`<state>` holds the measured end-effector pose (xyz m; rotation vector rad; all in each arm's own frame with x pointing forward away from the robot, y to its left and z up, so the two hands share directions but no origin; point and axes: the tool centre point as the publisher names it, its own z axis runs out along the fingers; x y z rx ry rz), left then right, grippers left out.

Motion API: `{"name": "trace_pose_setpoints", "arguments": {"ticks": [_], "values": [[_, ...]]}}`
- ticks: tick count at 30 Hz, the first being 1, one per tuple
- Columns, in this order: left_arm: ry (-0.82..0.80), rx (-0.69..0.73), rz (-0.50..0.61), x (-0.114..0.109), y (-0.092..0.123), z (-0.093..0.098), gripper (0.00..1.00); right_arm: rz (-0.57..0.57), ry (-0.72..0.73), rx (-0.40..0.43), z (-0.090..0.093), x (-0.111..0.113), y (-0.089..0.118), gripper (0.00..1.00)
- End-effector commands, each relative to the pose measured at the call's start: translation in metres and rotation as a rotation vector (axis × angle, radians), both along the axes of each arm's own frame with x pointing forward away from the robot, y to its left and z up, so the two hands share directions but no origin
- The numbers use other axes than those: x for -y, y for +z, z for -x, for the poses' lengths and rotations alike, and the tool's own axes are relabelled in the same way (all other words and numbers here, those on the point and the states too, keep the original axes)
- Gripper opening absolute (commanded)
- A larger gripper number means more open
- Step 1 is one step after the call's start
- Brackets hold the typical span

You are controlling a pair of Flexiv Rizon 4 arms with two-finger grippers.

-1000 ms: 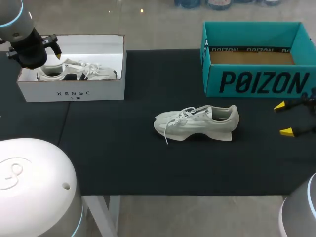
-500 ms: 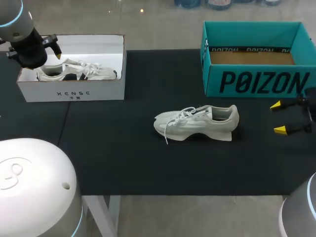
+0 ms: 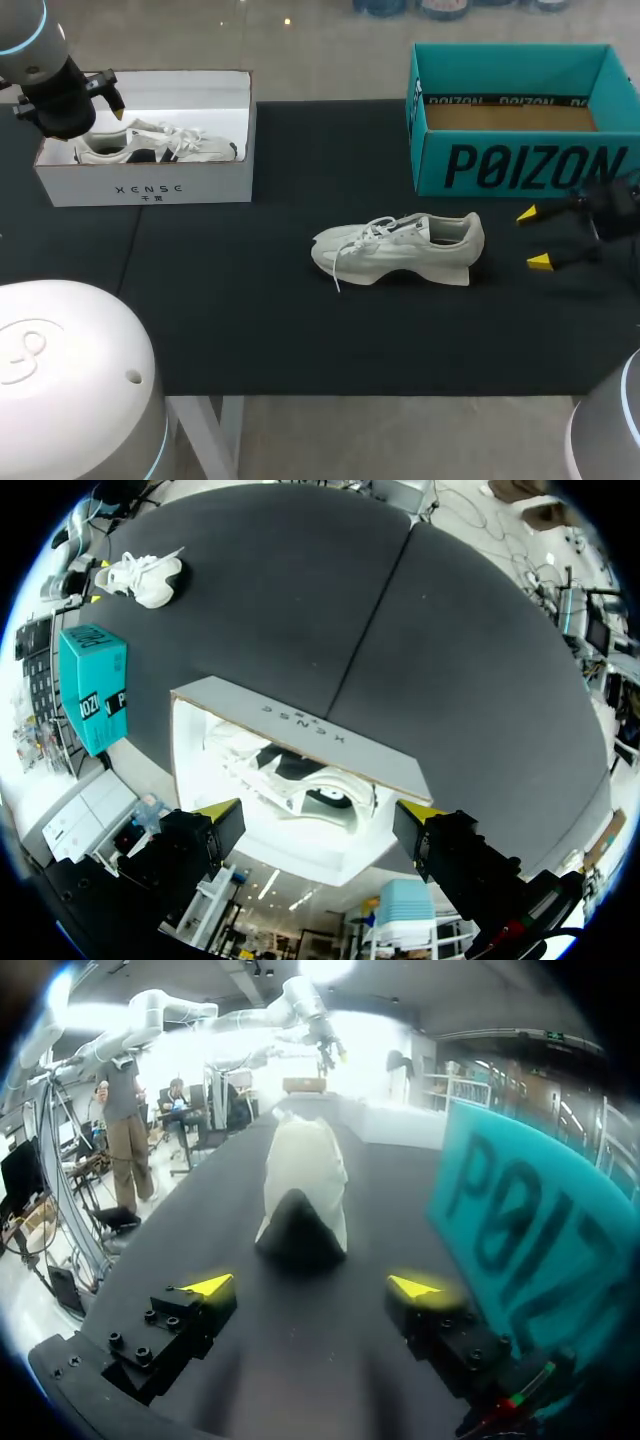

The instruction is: Take the shoe out of the shoebox, open the shoe tongue, remove and reinsert the insole, then place the shoe into the shoebox

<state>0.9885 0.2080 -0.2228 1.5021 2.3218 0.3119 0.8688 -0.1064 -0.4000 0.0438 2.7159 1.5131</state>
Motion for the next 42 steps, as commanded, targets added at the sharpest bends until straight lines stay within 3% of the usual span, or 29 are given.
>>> {"name": "trace_pose_setpoints", "arguments": {"ticks": [1,17,33,42], "values": [[-0.001,0.0,-0.001,0.0,0.0,0.0,1.0,-0.014,0.007,0.01,0.0,-0.009,-0.003,1.0],[-0.001,0.0,-0.001,0.0,0.0,0.0,1.0,-0.073,0.004,0.044,0.02,-0.044,0.005,1.0],[-0.001,0.0,-0.001,0.0,0.0,0.0,1.0,-0.105,0.03,0.038,0.003,-0.087,-0.007,1.0],[-0.001,0.0,-0.001,0.0,0.0,0.0,1.0,-0.12,0.027,0.017,-0.001,-0.098,-0.018,1.0]]}}
